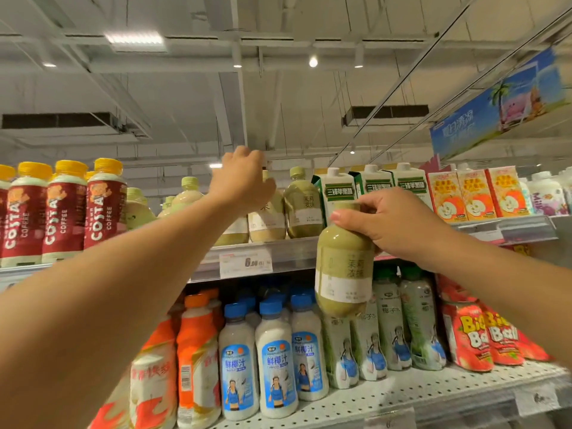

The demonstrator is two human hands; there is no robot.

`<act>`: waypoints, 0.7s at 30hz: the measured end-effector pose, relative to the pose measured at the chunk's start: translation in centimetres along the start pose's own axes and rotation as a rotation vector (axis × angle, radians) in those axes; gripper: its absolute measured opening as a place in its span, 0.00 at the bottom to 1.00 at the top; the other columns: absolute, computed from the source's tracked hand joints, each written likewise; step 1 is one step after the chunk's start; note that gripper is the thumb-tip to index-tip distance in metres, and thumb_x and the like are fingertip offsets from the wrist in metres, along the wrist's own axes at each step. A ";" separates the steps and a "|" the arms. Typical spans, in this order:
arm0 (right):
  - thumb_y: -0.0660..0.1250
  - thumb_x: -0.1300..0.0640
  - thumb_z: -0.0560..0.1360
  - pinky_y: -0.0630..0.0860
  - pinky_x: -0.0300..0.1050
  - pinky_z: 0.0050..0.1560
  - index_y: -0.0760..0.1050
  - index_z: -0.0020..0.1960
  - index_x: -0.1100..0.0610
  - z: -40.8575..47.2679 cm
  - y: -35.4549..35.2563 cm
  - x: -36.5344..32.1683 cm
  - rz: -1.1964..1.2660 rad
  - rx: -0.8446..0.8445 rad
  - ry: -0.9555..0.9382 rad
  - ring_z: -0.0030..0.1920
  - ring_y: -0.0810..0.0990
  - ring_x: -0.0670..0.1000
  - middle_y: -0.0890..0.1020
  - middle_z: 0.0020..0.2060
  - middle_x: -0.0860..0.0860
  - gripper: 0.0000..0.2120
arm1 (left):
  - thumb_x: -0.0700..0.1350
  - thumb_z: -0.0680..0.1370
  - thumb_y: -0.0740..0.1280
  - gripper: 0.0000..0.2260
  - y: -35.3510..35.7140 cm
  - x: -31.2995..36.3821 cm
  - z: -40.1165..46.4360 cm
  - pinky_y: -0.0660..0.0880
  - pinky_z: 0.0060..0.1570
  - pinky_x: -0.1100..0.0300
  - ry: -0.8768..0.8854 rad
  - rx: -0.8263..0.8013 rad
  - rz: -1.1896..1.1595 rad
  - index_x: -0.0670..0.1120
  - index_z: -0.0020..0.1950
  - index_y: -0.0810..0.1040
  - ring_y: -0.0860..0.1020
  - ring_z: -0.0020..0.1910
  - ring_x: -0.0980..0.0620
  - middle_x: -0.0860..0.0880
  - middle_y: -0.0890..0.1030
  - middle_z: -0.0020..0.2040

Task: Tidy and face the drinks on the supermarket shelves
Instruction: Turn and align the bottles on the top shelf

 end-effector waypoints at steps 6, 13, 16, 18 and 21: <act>0.69 0.35 0.66 0.83 0.56 0.37 0.82 0.44 0.60 0.6 -0.4 2.1 0.094 -0.024 -0.007 0.39 0.84 0.54 0.84 0.38 0.55 0.27 | 0.56 0.78 0.59 0.19 3.2 -1.1 2.6 0.61 0.63 0.43 -0.063 -0.088 0.304 0.48 0.65 0.72 0.64 0.65 0.43 0.46 0.72 0.66; 0.70 0.37 0.67 0.82 0.45 0.31 0.81 0.43 0.58 0.6 -0.2 3.4 0.163 -0.029 -0.003 0.35 0.84 0.48 0.84 0.35 0.51 0.23 | 0.74 0.70 0.59 0.35 4.0 -2.5 2.3 0.62 0.63 0.42 -0.078 -0.119 0.217 0.52 0.67 0.66 0.67 0.66 0.41 0.44 0.78 0.60; 0.68 0.35 0.64 0.83 0.47 0.33 0.82 0.43 0.56 0.7 0.1 3.5 0.172 -0.018 -0.003 0.36 0.84 0.48 0.84 0.35 0.50 0.24 | 0.78 0.60 0.64 0.45 3.6 -2.4 2.0 0.65 0.62 0.43 -0.073 -0.134 0.170 0.52 0.68 0.63 0.69 0.64 0.40 0.44 0.77 0.60; 0.68 0.34 0.64 0.83 0.49 0.34 0.82 0.43 0.56 0.8 0.2 3.5 0.173 -0.010 -0.012 0.36 0.84 0.48 0.84 0.35 0.50 0.25 | 0.73 0.60 0.70 0.44 3.3 -2.0 1.6 0.70 0.59 0.44 -0.068 -0.132 0.120 0.52 0.68 0.61 0.72 0.59 0.41 0.44 0.77 0.57; 0.67 0.32 0.63 0.83 0.54 0.36 0.82 0.43 0.57 0.9 0.4 3.1 0.149 0.007 -0.030 0.37 0.84 0.50 0.84 0.36 0.52 0.28 | 0.63 0.63 0.77 0.43 3.3 -1.7 0.6 0.77 0.47 0.49 -0.063 -0.150 -0.056 0.52 0.68 0.58 0.77 0.48 0.45 0.46 0.78 0.51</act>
Point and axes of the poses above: each hand's wrist, its own z-axis towards the middle knuckle, its own y-axis out of the palm, x = y × z, the point moved 6 cm from there along z, towards the middle knuckle
